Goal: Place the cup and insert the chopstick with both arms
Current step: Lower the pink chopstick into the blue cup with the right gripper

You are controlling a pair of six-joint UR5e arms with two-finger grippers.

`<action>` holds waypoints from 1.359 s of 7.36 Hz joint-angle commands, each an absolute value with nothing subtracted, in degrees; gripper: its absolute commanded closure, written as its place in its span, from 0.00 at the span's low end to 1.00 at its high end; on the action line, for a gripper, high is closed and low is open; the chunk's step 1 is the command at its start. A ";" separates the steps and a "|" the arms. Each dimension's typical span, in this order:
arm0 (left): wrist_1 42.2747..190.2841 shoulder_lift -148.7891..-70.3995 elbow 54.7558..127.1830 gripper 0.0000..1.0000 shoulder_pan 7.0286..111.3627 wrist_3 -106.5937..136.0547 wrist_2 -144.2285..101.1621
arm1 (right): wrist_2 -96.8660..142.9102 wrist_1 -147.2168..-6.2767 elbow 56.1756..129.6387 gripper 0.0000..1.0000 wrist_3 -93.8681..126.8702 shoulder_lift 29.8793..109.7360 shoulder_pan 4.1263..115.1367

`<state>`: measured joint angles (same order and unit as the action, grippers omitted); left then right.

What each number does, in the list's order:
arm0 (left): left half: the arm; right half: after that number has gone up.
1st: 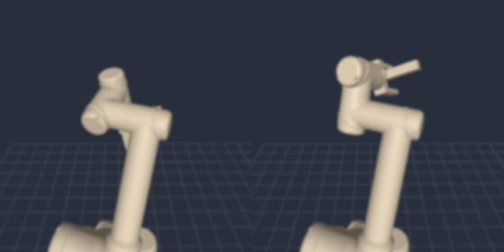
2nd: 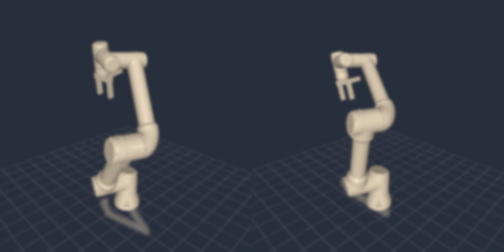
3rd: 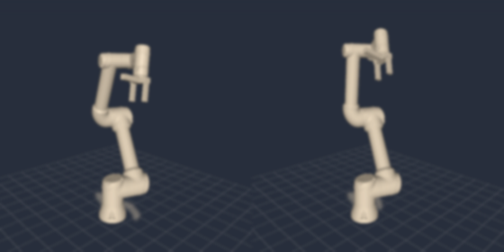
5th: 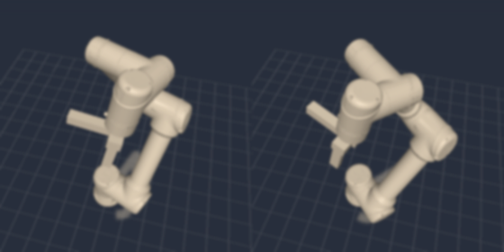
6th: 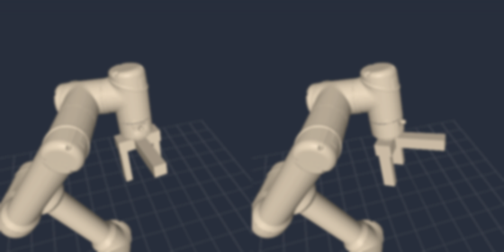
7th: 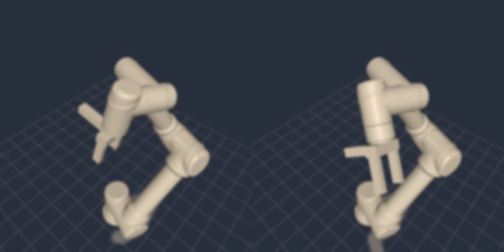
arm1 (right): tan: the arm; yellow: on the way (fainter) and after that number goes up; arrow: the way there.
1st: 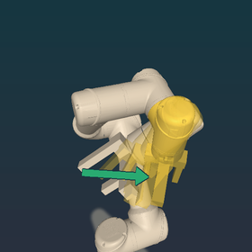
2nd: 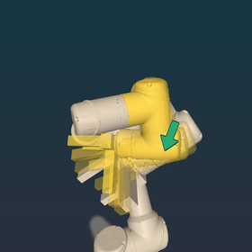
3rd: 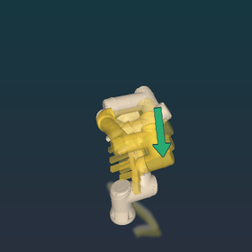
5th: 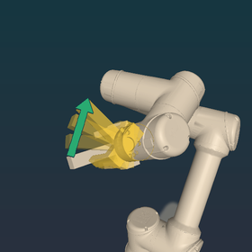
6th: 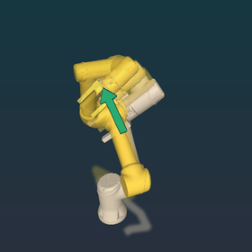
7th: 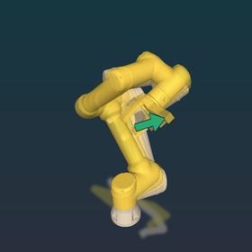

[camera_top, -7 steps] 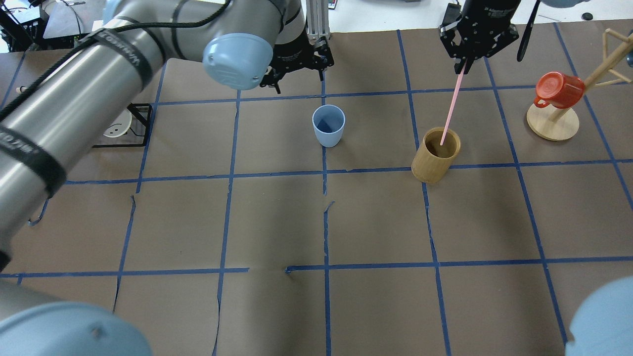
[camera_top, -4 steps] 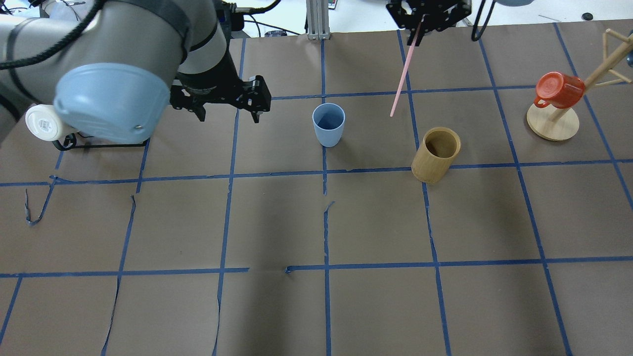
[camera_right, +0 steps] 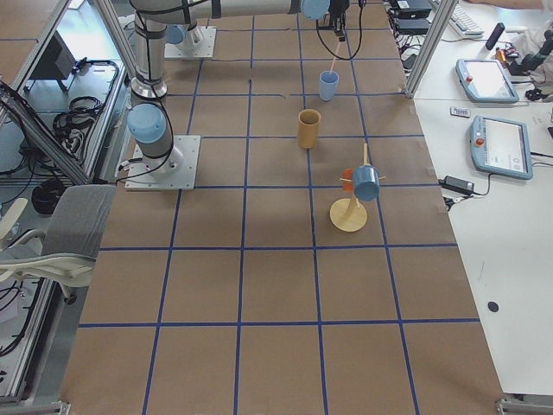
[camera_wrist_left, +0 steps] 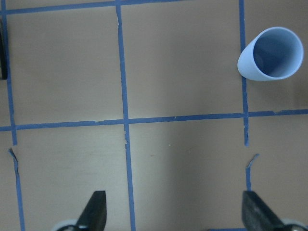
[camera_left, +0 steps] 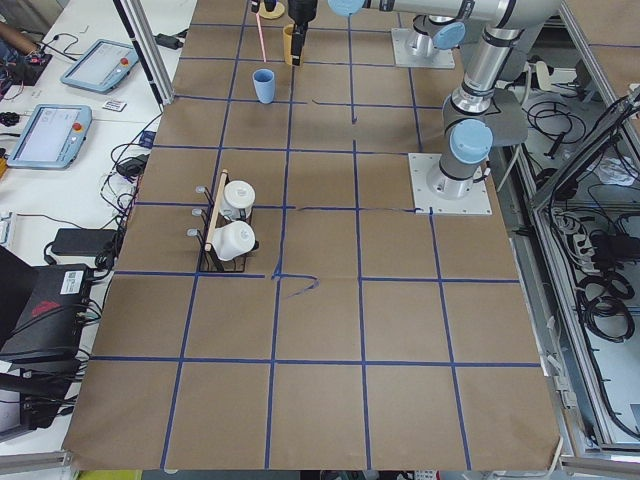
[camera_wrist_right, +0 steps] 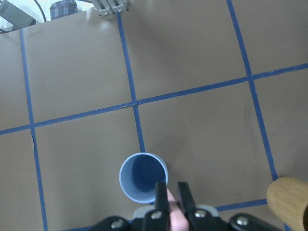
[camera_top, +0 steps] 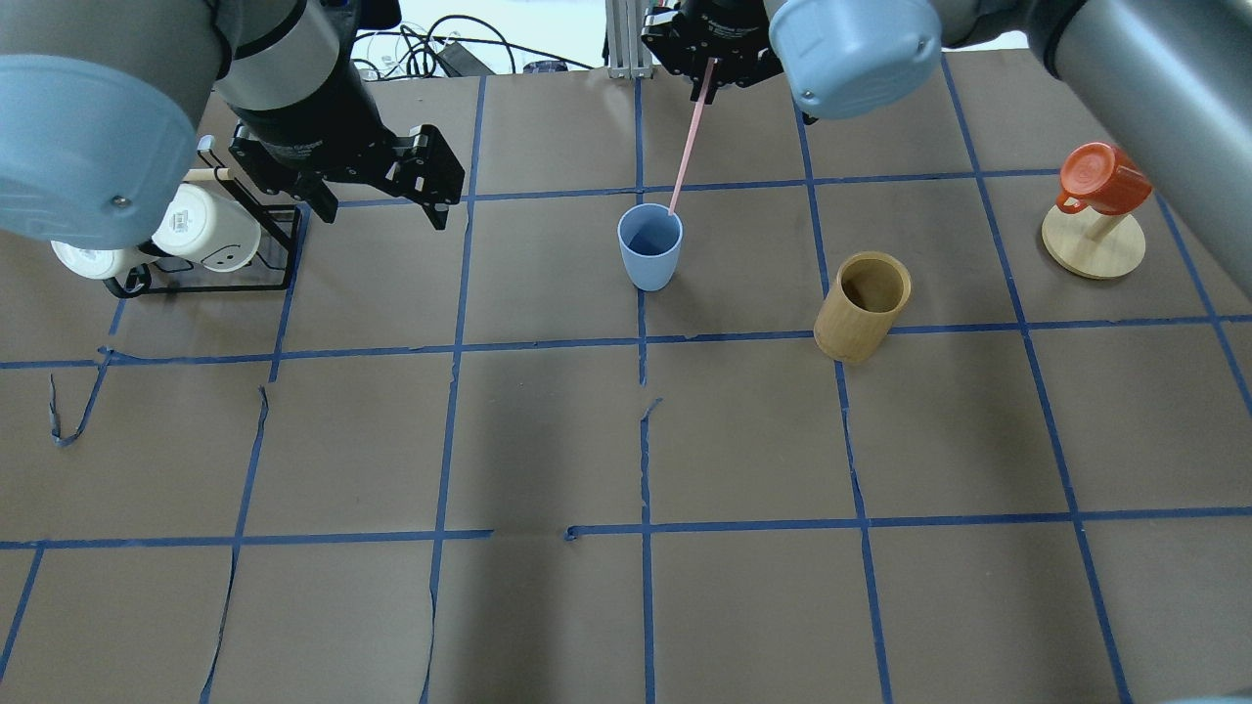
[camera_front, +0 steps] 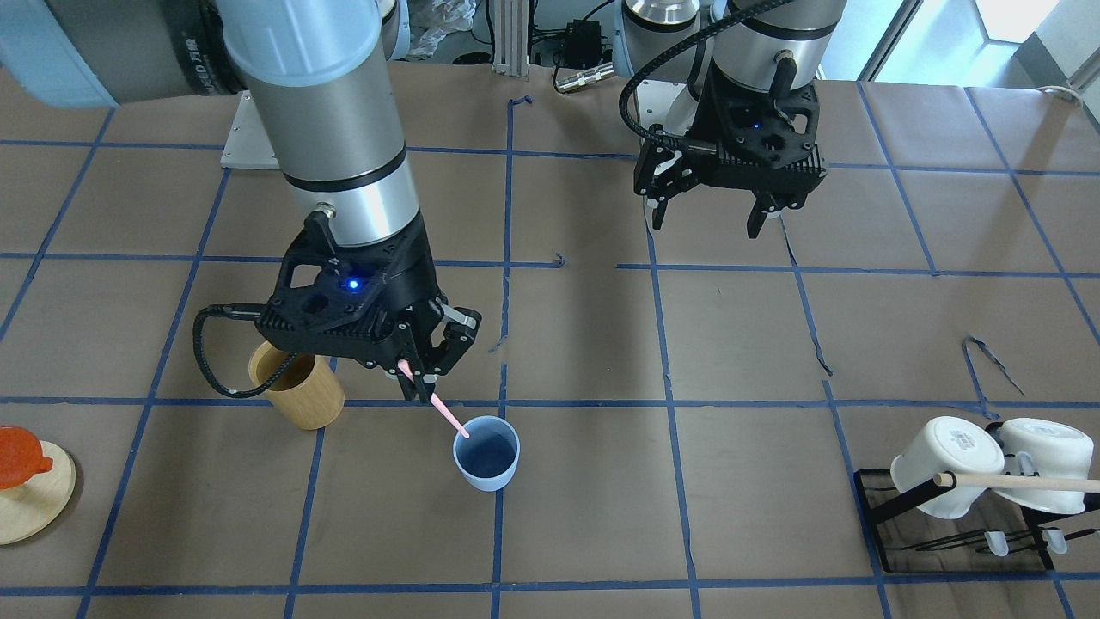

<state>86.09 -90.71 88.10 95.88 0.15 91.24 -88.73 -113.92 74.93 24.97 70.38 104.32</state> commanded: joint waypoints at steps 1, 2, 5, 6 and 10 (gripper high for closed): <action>86.57 -90.53 87.98 0.00 95.80 0.17 90.88 | -90.08 -117.50 75.06 1.00 26.44 67.43 106.34; 86.57 -90.44 88.15 0.00 95.80 0.35 90.88 | -90.09 -117.51 75.15 1.00 26.28 66.63 106.70; 86.40 -90.26 87.98 0.00 95.80 0.88 90.97 | -90.35 -117.77 78.29 1.00 26.28 65.92 106.79; 86.40 -90.26 88.07 0.00 95.80 0.88 90.97 | -90.26 -118.64 78.57 1.00 26.02 65.83 106.79; 86.40 -90.26 87.98 0.00 95.80 0.88 90.97 | -90.00 -118.65 78.49 0.23 26.63 64.95 106.79</action>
<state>86.40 -90.27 87.98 95.80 0.88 90.97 -90.23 -118.67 78.59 26.36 65.13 106.83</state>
